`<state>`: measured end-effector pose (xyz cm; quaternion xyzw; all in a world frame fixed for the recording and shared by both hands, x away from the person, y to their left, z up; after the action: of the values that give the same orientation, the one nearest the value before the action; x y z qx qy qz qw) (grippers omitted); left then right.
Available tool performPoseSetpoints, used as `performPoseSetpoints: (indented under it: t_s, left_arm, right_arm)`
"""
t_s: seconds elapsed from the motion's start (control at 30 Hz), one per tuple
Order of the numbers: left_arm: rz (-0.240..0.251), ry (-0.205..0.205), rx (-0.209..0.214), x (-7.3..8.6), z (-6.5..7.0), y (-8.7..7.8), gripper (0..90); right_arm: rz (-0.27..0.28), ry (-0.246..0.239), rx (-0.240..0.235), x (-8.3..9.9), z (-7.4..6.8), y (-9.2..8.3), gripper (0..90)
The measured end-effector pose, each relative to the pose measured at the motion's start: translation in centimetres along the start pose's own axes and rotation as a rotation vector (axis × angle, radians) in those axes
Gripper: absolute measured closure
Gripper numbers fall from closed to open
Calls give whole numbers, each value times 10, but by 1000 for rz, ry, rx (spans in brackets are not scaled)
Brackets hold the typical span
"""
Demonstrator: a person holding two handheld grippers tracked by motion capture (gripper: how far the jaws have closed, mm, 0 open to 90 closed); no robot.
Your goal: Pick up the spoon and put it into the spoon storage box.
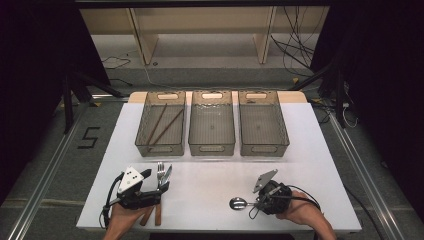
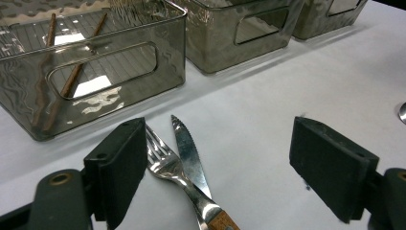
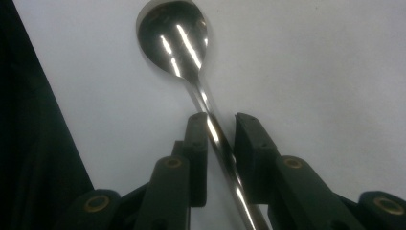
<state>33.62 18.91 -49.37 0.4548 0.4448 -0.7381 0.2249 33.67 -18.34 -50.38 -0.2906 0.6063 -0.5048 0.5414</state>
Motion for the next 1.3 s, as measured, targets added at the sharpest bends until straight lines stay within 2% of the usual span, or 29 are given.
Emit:
performPoseSetpoints:
  t_s: [0.13,0.3,0.67,1.07,1.17,1.27,1.3]
  left_arm:
    - [0,0,-2,0,0,0,208]
    - [-3,-1,-3,0,0,0,208]
    - [-4,1,-5,0,0,0,209]
    - [-4,0,-7,0,-1,0,210]
    - [-4,0,-8,0,-1,1,210]
    - [-5,0,-8,0,-1,1,210]
    - [-5,-1,-7,0,-1,1,210]
  right_arm:
    - [-10,-35,-1,-2,-1,0,785]
    - [5,-45,-9,0,-6,-1,812]
    - [-12,-92,-16,-1,-19,-2,851]
    - [-43,-86,-5,-5,-24,-4,858]
    - [-44,-89,14,-7,-24,-5,863]
    - [-22,-82,13,-10,-25,-10,900]
    - [-31,-85,31,-11,-25,-9,900]
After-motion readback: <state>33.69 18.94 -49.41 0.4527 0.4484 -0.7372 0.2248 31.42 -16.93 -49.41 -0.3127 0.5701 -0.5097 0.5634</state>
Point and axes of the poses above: each handheld gripper's, and its own axes: y roughly forward along the jaws, x roughly out of its underside, z roughly to its right, the point moved 4 cm from there along y, roughly forward along the jaws, and after that the axes turned 9 degrees about -y, right-handed, at the moved point
